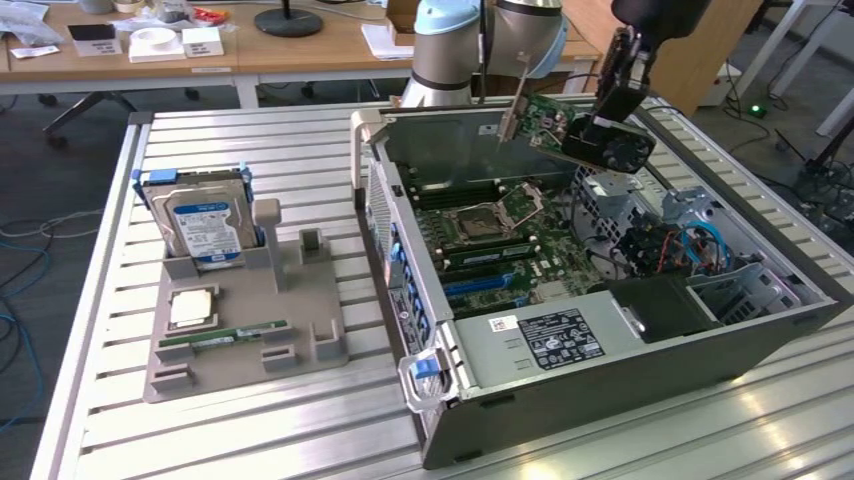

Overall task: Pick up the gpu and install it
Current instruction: 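Insert the gpu into the slot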

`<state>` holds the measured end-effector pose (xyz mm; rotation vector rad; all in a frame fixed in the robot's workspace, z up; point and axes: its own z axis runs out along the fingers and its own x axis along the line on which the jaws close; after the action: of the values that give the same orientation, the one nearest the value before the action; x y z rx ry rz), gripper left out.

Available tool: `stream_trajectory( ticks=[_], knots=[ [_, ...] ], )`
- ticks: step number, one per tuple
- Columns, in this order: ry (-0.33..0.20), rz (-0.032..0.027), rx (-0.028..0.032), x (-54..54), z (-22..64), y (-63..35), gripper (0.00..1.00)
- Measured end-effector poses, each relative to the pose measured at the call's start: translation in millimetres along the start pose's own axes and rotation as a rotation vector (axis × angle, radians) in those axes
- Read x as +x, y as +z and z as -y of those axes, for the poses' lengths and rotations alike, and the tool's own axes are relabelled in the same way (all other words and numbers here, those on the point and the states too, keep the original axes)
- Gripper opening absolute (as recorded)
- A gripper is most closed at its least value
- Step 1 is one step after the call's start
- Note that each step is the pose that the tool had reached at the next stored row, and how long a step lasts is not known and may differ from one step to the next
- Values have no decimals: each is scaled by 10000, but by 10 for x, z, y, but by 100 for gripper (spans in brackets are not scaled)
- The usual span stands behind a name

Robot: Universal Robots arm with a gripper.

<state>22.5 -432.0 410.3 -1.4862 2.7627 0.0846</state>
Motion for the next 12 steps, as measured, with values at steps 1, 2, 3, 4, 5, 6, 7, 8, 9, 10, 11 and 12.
stream_trajectory(
  ticks=[1, 2, 3, 4, 5, 6, 7, 8, 9, 10, 11, 12],
  knots=[
    [-120, -6, -3, 0, 0, 0, 26],
    [-239, -11, -7, 0, 0, 0, 26],
    [-362, -17, -10, 0, 0, 0, 26],
    [-479, -22, -13, 0, 0, 0, 26],
    [-598, -27, -16, 0, 0, 0, 26],
    [-715, -33, -19, 0, 0, 0, 26],
    [-832, -38, -23, 0, 0, 0, 26],
    [-948, -43, -26, 0, 0, 0, 26],
    [-1074, -49, -29, 0, 0, 0, 26],
    [-1198, -55, -32, 0, 0, 0, 26],
    [-1321, -60, -36, 0, 0, 0, 26],
    [-1445, -66, -40, 0, 0, 0, 26]
  ],
)
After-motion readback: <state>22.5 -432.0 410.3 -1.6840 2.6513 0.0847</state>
